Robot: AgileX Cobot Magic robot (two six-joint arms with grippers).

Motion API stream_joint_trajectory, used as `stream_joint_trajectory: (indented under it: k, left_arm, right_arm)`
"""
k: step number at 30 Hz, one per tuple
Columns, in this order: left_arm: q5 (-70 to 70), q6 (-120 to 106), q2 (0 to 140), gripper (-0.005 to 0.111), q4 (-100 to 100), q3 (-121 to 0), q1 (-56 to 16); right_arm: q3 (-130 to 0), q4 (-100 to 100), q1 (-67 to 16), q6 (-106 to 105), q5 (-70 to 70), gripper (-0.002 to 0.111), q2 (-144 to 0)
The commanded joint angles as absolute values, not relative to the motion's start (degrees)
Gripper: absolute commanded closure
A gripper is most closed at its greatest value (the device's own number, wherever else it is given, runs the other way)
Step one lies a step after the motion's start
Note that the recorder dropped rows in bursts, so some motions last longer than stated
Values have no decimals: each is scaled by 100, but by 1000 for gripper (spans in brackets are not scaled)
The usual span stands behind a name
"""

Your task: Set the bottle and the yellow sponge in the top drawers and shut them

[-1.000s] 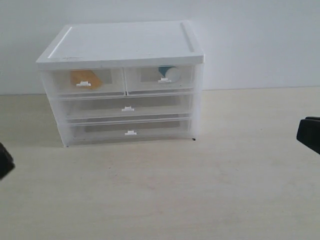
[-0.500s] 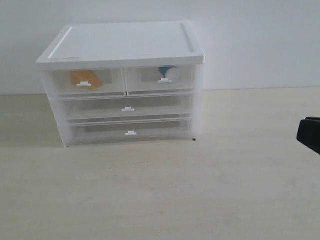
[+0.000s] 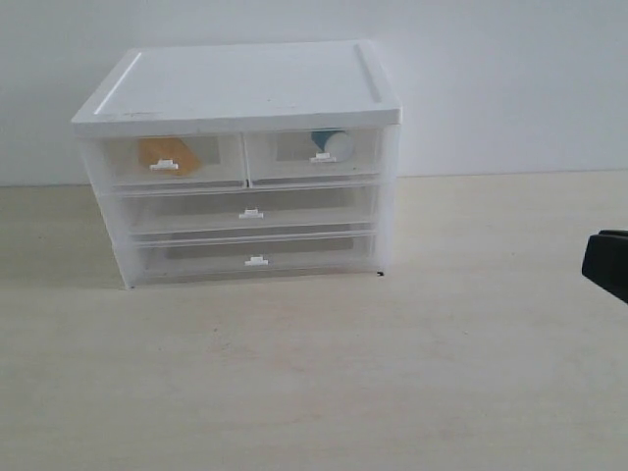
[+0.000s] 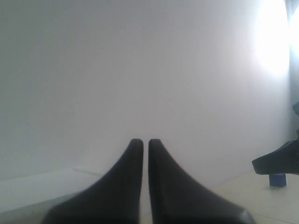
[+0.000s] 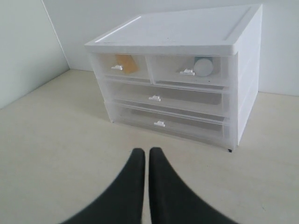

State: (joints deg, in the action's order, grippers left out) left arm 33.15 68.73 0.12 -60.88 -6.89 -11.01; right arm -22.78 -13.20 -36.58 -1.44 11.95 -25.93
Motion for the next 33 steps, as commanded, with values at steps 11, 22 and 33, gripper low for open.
stream_joint_trajectory:
  k: [11,22,33]
  left_arm:
    - [1231,5679,0,103,-2852,-528,-1139]
    - [105,2233,0,103,814,-329,-1139]
    - [-1239,-348,0,103,1268,-119,-1126]
  right_arm:
    - [-2267,-1305,-3657,-155,1186,108,-2586]
    - [-2267,-1305,-3657,-155,1186,108,-2586]
    - [-2267,-1305,-3657,-169,1186,108,-2586]
